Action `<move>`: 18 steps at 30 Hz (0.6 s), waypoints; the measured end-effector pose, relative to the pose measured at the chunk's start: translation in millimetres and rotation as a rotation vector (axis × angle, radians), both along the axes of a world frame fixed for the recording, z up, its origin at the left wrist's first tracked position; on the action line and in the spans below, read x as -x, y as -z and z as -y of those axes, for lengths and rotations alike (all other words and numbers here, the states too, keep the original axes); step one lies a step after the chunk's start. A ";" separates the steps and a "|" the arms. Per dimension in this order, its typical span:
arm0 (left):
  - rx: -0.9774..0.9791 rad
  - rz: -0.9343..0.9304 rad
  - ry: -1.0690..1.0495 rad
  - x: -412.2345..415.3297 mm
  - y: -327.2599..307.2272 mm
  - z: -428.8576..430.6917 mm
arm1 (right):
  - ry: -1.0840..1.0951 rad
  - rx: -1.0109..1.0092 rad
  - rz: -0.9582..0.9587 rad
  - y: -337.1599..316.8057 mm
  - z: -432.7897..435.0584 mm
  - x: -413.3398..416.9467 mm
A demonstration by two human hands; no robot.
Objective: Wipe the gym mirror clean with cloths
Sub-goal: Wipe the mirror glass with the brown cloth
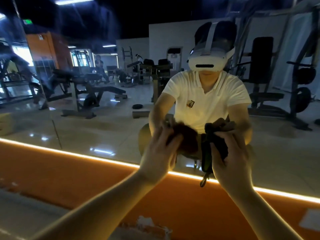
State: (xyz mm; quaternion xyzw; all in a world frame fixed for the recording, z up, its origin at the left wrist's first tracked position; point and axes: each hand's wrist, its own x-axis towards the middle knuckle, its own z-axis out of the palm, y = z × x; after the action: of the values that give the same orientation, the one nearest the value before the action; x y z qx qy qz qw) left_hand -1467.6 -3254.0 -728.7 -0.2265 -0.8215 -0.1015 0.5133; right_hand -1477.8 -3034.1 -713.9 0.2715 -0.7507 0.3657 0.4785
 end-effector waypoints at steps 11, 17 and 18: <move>-0.170 -0.029 -0.003 4.3 -45.0 -2.1 | 0.090 0.012 0.064 3.4 -26.8 -14.6; -0.083 -0.019 0.125 5.7 -15.6 -51.4 | 0.174 -0.127 0.090 -24.9 -45.2 -29.2; 0.024 0.001 0.157 4.8 3.5 -59.2 | 0.195 -0.140 0.094 -26.2 -48.0 -30.9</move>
State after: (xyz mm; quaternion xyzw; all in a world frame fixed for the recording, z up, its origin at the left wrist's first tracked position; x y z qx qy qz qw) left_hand -1472.4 -3194.8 -732.2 -0.2962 -0.8027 -0.1315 0.5006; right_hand -1446.8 -2986.1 -687.6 0.2128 -0.8188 0.2764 0.4560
